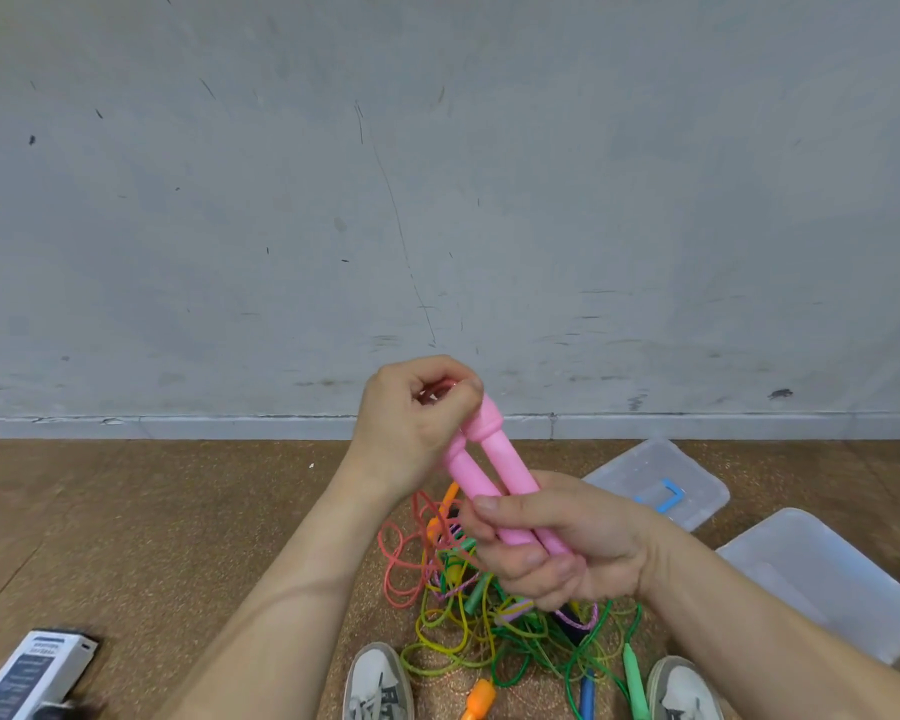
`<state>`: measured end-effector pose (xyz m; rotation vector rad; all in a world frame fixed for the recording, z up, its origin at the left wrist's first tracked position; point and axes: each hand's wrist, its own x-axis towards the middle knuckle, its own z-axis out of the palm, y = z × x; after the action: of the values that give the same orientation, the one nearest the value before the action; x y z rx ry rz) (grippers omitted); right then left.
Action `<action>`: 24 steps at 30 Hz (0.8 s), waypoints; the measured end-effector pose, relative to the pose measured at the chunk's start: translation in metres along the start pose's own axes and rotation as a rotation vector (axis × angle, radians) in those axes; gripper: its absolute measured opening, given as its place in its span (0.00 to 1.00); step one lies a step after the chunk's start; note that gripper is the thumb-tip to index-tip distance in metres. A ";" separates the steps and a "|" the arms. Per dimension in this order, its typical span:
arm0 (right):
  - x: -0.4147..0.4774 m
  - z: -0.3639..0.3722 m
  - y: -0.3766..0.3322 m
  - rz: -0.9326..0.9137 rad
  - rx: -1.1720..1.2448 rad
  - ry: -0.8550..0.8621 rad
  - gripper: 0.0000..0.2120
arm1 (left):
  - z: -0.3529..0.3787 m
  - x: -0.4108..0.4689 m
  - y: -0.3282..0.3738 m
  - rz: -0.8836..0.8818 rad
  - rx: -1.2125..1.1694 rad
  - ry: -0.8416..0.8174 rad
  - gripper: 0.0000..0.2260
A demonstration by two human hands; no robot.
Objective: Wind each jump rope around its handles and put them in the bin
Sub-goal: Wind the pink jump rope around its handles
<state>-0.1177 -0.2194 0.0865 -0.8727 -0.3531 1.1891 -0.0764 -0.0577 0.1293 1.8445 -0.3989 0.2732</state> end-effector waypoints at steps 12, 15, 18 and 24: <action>0.011 0.020 -0.020 -0.305 0.184 0.196 0.14 | 0.018 0.010 0.002 -0.406 -0.524 0.079 0.20; 0.014 0.022 -0.029 -0.380 0.205 0.512 0.12 | 0.025 0.006 -0.010 -0.204 -0.007 0.024 0.19; 0.016 0.006 -0.032 -0.361 0.070 0.865 0.12 | 0.030 0.003 -0.021 -0.095 0.504 -0.219 0.08; 0.014 -0.027 -0.026 -0.253 -0.522 1.364 0.12 | 0.035 -0.006 -0.005 0.158 1.013 -0.412 0.09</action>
<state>-0.0777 -0.2201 0.0864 -1.8084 0.3681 0.0700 -0.0805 -0.0891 0.1114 2.8863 -0.7863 0.2128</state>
